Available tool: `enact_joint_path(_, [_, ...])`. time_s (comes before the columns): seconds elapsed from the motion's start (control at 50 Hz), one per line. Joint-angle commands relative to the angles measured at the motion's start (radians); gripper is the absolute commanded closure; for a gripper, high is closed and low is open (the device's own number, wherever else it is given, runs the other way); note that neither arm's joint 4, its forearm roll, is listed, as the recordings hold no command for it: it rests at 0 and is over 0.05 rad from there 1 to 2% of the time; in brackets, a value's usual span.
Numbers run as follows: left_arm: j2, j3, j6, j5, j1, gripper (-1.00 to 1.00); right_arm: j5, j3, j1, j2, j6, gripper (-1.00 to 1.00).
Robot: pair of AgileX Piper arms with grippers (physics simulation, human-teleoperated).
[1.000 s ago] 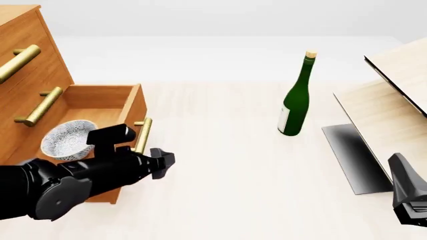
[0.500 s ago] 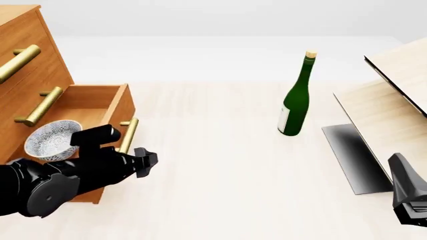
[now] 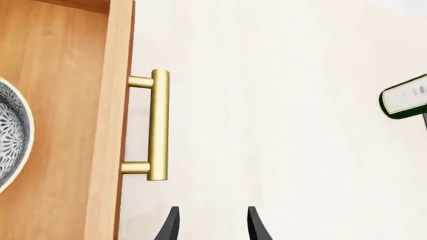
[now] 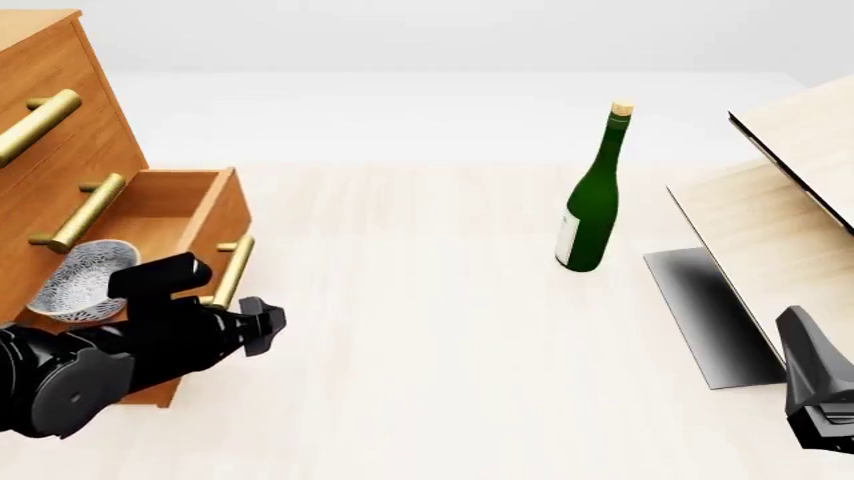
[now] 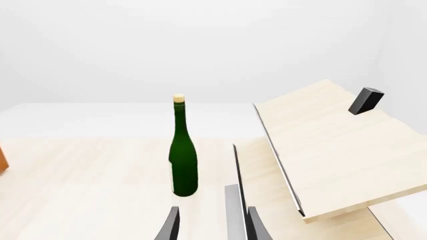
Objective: Put the bowl in the bottom drawer of the cabinet and close it.
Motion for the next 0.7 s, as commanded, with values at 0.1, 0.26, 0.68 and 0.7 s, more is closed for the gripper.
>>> enact_joint_path(0.1, [-0.021,0.02,0.025,0.014,0.079,-1.0,0.0,0.0,0.0,0.0,0.0,-1.0])
enact_joint_path(0.26, [-0.026,0.022,0.042,0.021,0.107,-1.0,0.0,0.0,0.0,0.0,0.0,-1.0])
enact_joint_path(0.68, [-0.054,0.039,0.096,0.044,0.206,-1.0,0.0,0.0,0.0,0.0,0.0,-1.0])
enact_joint_path(0.7, [-0.056,0.041,0.1,0.044,0.211,-1.0,0.0,0.0,0.0,0.0,0.0,-1.0])
